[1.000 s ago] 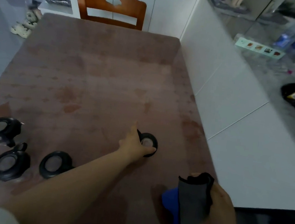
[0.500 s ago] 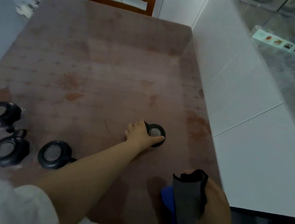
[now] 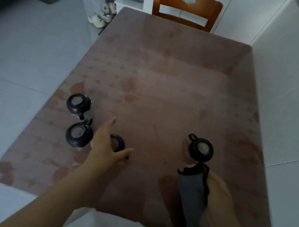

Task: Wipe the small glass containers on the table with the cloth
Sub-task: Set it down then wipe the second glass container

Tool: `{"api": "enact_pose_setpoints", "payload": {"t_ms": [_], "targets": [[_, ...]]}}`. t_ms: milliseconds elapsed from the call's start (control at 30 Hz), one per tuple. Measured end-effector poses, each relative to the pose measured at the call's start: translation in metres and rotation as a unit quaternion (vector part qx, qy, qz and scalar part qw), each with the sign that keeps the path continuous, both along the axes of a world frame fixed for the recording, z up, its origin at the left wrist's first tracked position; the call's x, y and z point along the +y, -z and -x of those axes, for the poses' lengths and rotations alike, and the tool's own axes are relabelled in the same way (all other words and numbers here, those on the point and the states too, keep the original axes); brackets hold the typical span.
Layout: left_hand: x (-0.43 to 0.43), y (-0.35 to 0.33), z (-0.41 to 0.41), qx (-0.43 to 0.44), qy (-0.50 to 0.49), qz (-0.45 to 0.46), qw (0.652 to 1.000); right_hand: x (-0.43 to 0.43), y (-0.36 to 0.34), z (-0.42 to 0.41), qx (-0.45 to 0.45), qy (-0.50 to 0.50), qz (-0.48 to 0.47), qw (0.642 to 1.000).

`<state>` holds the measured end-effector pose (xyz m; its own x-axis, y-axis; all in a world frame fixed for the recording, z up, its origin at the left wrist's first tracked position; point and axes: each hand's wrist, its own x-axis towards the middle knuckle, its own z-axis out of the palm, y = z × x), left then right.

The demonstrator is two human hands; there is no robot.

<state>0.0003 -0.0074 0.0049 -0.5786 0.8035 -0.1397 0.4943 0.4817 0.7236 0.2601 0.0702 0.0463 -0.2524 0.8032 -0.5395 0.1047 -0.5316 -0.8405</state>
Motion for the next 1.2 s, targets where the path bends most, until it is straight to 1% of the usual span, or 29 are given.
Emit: {"api": "enact_pose_setpoints", "payload": {"t_ms": [67,133,233,400,500,533,633,733,833,900,1000,1100,1200], "targets": [[-0.018,0.01,0.005,-0.015,-0.057,0.024,0.998,0.002,0.005,0.016,0.007,-0.029,0.014,0.999],[-0.033,0.02,0.013,-0.041,-0.068,0.045,0.996,0.003,0.011,0.027,0.016,-0.035,0.031,0.999],[-0.031,0.024,0.007,-0.065,-0.084,0.041,0.994,0.001,0.01,0.037,0.022,-0.051,0.021,0.998],[-0.024,0.025,-0.013,-0.089,-0.172,0.035,0.98,0.001,0.01,0.038,0.025,-0.021,0.034,0.999],[-0.01,0.023,-0.025,-0.109,-0.206,0.043,0.972,-0.003,0.007,0.039,0.091,0.015,0.066,0.994],[-0.007,0.023,-0.027,-0.109,-0.214,0.043,0.97,-0.004,0.006,0.038,0.107,0.012,0.074,0.991],[-0.003,0.025,-0.032,-0.112,-0.24,0.029,0.964,-0.007,0.008,0.032,0.111,0.006,0.055,0.992],[-0.004,0.026,-0.031,-0.112,-0.225,0.004,0.968,-0.01,0.006,0.03,0.104,0.006,0.046,0.993],[-0.008,0.028,-0.026,-0.131,-0.204,-0.02,0.97,-0.012,0.006,0.03,0.102,0.001,0.036,0.994],[-0.01,0.029,-0.021,-0.158,-0.185,-0.043,0.969,-0.014,0.008,0.029,0.097,0.002,0.034,0.995],[-0.011,0.023,-0.014,-0.225,-0.129,-0.066,0.964,-0.018,0.007,0.031,0.083,0.002,0.027,0.996],[-0.01,0.009,-0.007,-0.323,-0.05,-0.095,0.94,-0.021,0.005,0.033,0.081,0.011,0.028,0.996],[-0.008,-0.01,-0.006,-0.405,0.012,-0.124,0.906,-0.019,0.01,0.034,0.091,0.069,0.058,0.992]]}}
